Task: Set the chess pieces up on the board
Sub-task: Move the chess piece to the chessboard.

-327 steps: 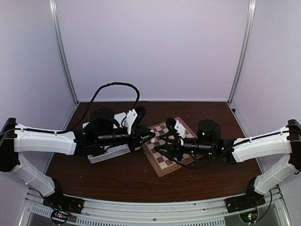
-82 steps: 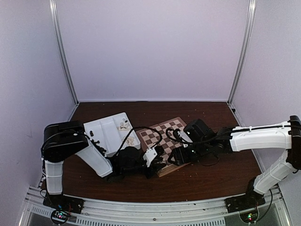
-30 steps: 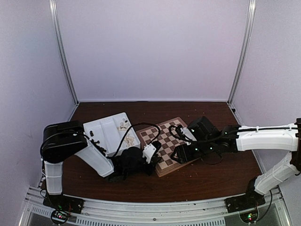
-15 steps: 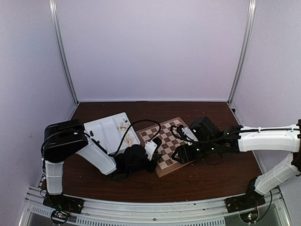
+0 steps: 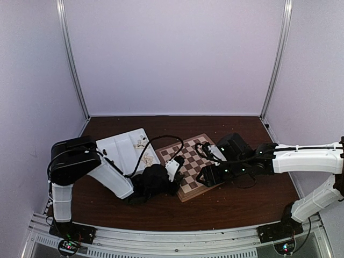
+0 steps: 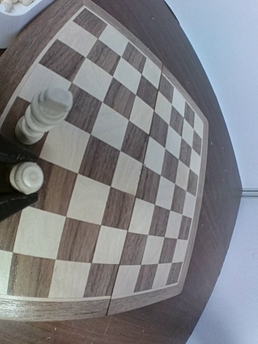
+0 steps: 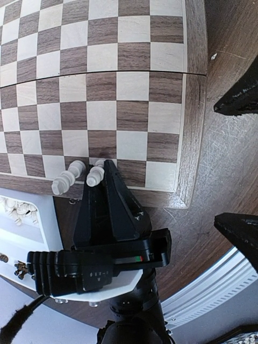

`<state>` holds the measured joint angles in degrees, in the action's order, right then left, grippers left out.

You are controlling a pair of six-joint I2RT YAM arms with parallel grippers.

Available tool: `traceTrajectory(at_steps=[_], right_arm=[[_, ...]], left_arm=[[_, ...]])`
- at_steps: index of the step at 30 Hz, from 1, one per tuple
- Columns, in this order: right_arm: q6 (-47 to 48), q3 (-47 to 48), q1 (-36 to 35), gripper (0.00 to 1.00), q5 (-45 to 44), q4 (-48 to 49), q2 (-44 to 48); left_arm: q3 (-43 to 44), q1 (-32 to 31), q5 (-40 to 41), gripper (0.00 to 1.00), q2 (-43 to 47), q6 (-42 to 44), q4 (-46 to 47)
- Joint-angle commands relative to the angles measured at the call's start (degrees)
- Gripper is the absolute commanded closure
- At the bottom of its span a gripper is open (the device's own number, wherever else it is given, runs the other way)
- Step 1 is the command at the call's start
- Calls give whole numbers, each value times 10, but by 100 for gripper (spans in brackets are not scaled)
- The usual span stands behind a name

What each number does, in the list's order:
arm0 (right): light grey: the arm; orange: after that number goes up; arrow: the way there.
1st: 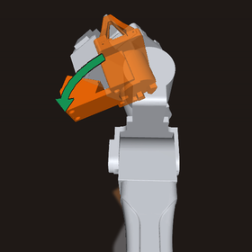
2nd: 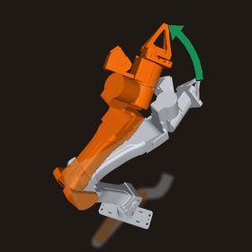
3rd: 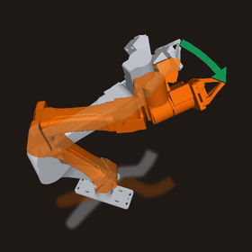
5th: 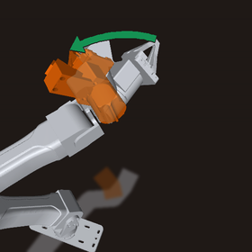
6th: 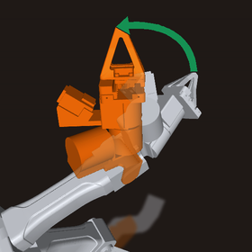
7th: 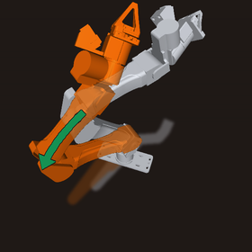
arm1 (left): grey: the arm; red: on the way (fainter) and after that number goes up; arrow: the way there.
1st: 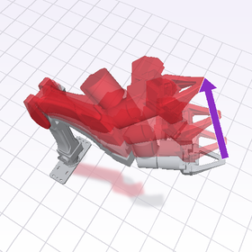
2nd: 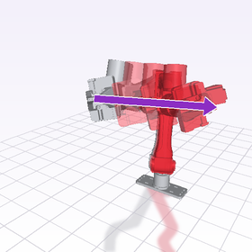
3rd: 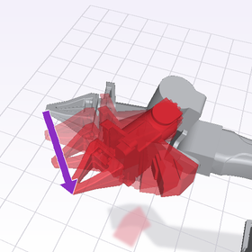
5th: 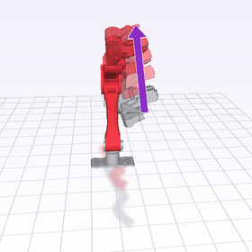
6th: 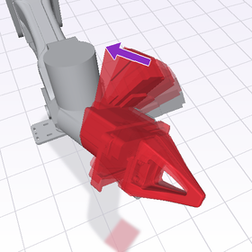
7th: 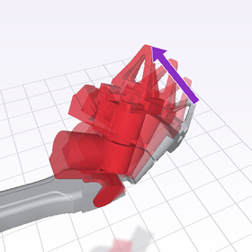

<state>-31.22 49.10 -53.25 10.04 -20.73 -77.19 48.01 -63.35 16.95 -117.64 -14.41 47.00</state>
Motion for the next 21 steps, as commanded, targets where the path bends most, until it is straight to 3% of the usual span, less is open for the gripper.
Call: traceTrajectory(at_steps=[1, 21], right_arm=[[6, -7, 3, 36, -10, 14, 10], [6, -5, 3, 36, -8, 18, 4]], left_arm=[[-15, 7, 18, 83, -16, -6, -34], [-25, 7, 6, 76, -5, -4, -31]])
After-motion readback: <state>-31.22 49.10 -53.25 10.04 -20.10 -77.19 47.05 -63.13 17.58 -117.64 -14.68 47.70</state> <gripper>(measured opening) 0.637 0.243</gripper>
